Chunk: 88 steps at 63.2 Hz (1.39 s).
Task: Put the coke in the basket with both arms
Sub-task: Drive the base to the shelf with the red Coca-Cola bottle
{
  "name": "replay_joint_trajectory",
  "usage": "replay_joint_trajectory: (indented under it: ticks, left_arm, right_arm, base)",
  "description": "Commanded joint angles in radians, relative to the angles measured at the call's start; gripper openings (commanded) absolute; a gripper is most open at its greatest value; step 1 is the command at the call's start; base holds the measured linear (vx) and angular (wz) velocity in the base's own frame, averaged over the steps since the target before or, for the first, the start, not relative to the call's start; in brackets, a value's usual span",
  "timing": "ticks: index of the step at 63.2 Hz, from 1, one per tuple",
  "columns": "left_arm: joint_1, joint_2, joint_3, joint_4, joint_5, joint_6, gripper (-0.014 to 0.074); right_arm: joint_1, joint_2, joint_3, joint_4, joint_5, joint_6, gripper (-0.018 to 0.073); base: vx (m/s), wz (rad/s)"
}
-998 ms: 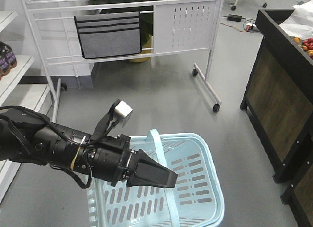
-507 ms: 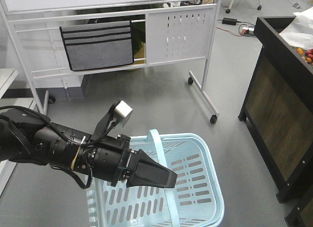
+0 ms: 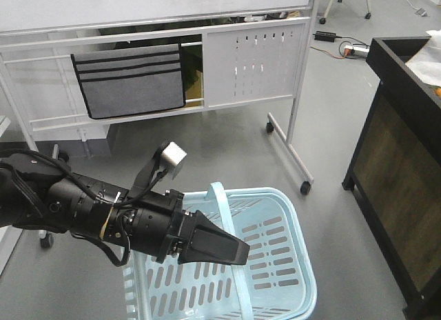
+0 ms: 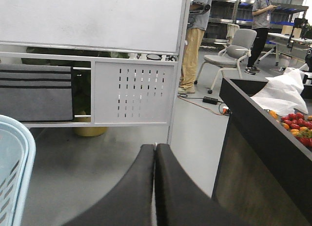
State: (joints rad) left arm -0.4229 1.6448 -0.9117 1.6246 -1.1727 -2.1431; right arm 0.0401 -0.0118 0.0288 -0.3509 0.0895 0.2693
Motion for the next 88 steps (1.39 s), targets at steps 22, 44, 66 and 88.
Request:
replay_joint_trajectory:
  ticks: [22, 44, 66, 88]
  left_arm:
    - [-0.007, -0.048, -0.024, -0.078, -0.200, 0.000, -0.0005]
    - [-0.007, -0.048, -0.024, -0.078, -0.200, 0.000, -0.0005]
    - [-0.007, -0.048, -0.024, -0.078, -0.200, 0.000, -0.0005]
    - [-0.007, -0.048, -0.024, -0.078, -0.200, 0.000, -0.0005]
  right_arm:
    - [-0.007, -0.011, 0.017, -0.010, -0.067, -0.011, -0.0005]
    - [-0.007, -0.011, 0.017, -0.010, -0.067, -0.011, -0.0005]
    - [-0.007, -0.011, 0.017, -0.010, -0.067, -0.011, -0.0005]
    - [-0.007, -0.011, 0.017, -0.010, -0.067, -0.011, -0.0005]
  base:
    - [0.29, 0.12]
    - [0.26, 0.31]
    - [0.23, 0.50]
    - [0.18, 0.57]
